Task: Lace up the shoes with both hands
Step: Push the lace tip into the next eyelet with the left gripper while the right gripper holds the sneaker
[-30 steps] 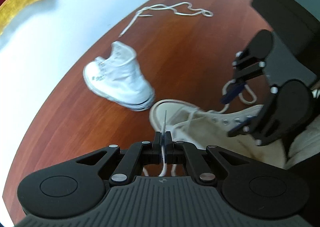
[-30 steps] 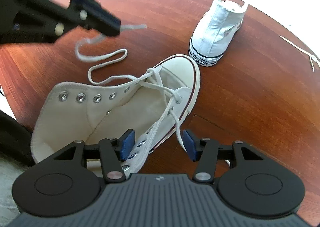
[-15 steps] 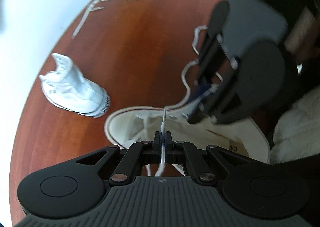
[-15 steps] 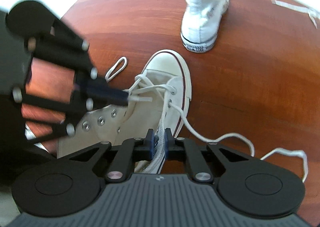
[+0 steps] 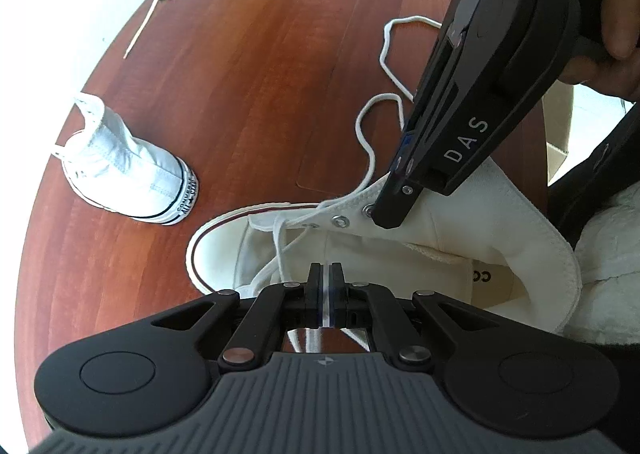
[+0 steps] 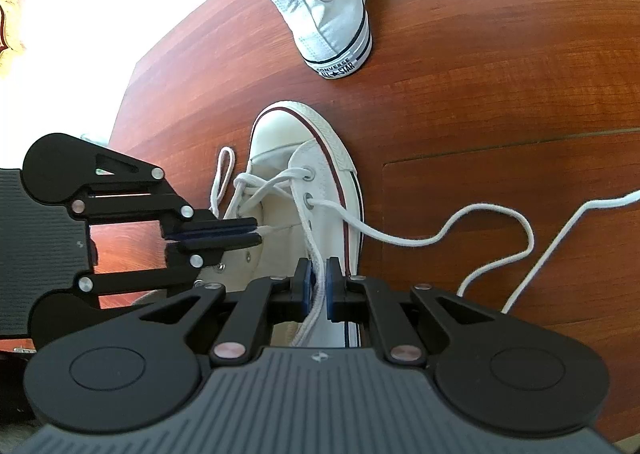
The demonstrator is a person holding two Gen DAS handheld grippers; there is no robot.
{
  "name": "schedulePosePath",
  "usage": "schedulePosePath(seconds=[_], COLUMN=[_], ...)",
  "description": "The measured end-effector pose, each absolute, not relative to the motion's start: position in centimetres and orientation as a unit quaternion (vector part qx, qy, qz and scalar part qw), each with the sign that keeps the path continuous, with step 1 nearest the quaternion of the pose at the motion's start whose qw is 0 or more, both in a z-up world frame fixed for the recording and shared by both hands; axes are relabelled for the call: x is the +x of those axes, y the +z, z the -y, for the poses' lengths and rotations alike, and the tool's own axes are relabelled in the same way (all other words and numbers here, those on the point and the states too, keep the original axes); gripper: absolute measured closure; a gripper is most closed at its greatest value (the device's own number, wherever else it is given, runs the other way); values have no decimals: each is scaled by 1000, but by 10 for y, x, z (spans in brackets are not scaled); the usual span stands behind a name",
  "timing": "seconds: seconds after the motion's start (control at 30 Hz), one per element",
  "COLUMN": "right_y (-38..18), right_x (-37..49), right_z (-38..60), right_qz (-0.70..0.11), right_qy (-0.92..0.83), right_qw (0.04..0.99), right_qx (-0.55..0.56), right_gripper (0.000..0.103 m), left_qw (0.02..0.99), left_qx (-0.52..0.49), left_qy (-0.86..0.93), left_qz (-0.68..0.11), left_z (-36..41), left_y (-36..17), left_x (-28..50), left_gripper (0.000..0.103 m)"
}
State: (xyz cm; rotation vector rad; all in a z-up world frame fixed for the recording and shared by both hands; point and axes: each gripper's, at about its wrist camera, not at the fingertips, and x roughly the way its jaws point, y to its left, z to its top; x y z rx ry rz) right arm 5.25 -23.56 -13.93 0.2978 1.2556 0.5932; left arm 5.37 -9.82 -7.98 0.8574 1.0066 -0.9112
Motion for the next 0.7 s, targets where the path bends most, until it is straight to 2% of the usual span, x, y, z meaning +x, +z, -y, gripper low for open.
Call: schedulePosePath(seconds=[0.37,0.47,0.57,0.6,0.7], right_y=[-143,-146,-144,-141,-138], right_x=[57,59,60,61,62], right_z=[239,239,237,234,233], right_qz=[-575,-574,-574,-574,-575], right_qy=[278,281,282,282,282], right_qw=[760,760,760,760,759], right_qx=[124,119,116,116,114], right_gripper=[95,95,94,94,94], left_qw=[704,705,704,702,693], left_qx=[380,391,399,403,418], left_qy=[-409,-396,-392,-393,-399], left_qz=[-440,-440,-437,-435,-431], left_z=[95,92,91,91,94], left_y=[-69,-73,-72,-73,-75], left_x=[48,53,57,58,60], left_gripper=[99,93,73,70,70])
